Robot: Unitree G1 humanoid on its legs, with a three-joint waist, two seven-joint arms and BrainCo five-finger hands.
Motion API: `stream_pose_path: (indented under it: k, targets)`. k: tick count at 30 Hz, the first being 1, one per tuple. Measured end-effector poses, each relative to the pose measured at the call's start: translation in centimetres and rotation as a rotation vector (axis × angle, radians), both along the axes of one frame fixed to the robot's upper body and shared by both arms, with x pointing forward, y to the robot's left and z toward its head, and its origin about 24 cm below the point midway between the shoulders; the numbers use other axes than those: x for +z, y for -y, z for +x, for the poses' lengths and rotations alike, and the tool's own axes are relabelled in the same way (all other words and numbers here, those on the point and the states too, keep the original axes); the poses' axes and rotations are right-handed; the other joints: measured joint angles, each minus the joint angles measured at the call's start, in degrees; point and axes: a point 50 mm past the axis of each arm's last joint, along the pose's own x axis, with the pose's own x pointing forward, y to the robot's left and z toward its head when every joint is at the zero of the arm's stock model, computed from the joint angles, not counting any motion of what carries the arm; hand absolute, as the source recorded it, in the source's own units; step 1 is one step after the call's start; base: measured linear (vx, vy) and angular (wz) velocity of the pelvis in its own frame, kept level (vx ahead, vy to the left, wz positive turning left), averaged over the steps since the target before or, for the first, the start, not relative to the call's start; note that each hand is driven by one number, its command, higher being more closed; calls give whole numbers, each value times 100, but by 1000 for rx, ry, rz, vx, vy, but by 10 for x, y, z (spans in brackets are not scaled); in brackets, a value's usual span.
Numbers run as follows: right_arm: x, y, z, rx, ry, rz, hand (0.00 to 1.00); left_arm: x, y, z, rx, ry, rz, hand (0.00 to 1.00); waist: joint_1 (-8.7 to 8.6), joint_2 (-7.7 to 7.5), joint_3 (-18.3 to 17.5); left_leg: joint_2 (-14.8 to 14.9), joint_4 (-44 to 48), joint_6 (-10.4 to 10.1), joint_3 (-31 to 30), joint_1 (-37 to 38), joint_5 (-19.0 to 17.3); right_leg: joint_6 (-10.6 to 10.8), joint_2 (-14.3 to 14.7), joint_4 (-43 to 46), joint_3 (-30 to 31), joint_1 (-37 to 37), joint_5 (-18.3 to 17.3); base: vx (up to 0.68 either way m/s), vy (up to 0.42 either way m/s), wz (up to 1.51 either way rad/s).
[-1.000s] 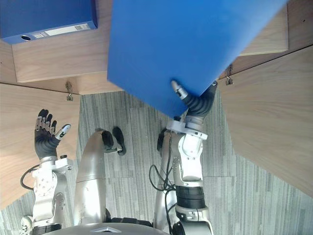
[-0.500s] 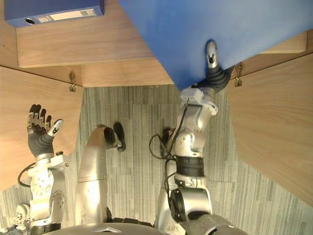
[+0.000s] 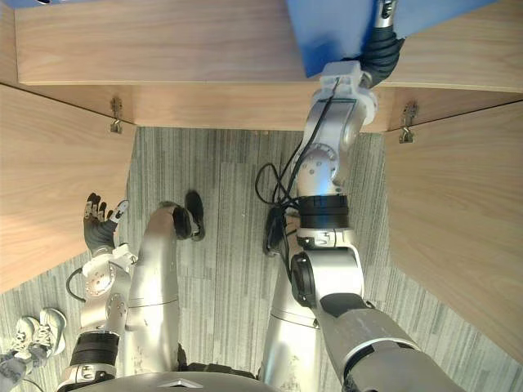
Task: Walk over to the cabinet, pick up the folder, carry it to the office cabinet, place the folder inside the office cabinet, then close the office cabinet door
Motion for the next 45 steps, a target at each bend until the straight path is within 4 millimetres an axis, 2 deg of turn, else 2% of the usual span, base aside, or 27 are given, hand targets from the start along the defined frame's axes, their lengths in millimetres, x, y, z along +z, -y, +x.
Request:
stream_pose_path:
  k: [5, 8, 14, 15, 22, 29, 33, 42, 45]
  targets:
    - [21, 15, -2, -12, 49, 67, 100, 0, 0, 0, 13, -2, -8, 0, 22, -9, 6, -86, -171, -46, -48, -110, 156, -21, -83, -44, -88, -94, 13, -6, -1, 13]
    - [31, 17, 0, -8, 64, 90, 100, 0, 0, 0, 13, 1, -8, 0, 28, -15, 9, -90, -196, -80, -96, -183, 193, -23, -84, -46, -135, -148, 14, -11, 0, 5]
    - [49, 39, -3, -48, 89, 105, 100, 1, -1, 0, 6, 5, 3, 0, 31, -125, 77, -200, -474, -129, -173, -237, 391, -35, -188, -136, -275, -186, 20, -9, -3, 17]
    - [53, 42, -4, -51, 90, 109, 0, 1, -1, 0, 6, 8, -2, 0, 39, -125, 77, -216, -517, -132, -179, -237, 424, -40, -202, -157, -291, -185, 23, -8, 9, 12]
    - [63, 54, -5, -82, 89, 75, 0, 3, -2, 1, -10, 13, 21, 0, 9, -198, 121, -279, -725, -172, -242, -246, 559, -74, -263, -265, -399, -171, 41, -7, 15, 8]
    - [66, 54, 0, -97, 66, 5, 0, 2, 0, 1, -18, 12, 22, 0, -37, -200, 121, -294, -800, -187, -296, -242, 616, -89, -276, -314, -474, -134, 49, -5, 6, 2]
    - [67, 54, 0, -99, 76, -2, 0, 2, -1, 1, -19, 11, 24, 0, -56, -202, 120, -317, -977, -196, -296, -209, 722, -184, -286, -442, -510, -116, 108, -14, 12, 5]
    - [59, 52, 8, -95, 25, -28, 0, -2, -1, 0, -18, -7, 22, 0, -103, -215, 113, -279, -1174, -201, -294, -34, 800, -266, -255, -655, -579, 71, 177, -1, 7, 0]
    - [52, 51, 10, -93, 8, -65, 0, -4, -2, 0, -17, -16, 25, 0, -122, -289, 76, -244, -1205, -200, -280, -24, 800, -264, -211, -723, -576, 83, 207, 3, 27, -7]
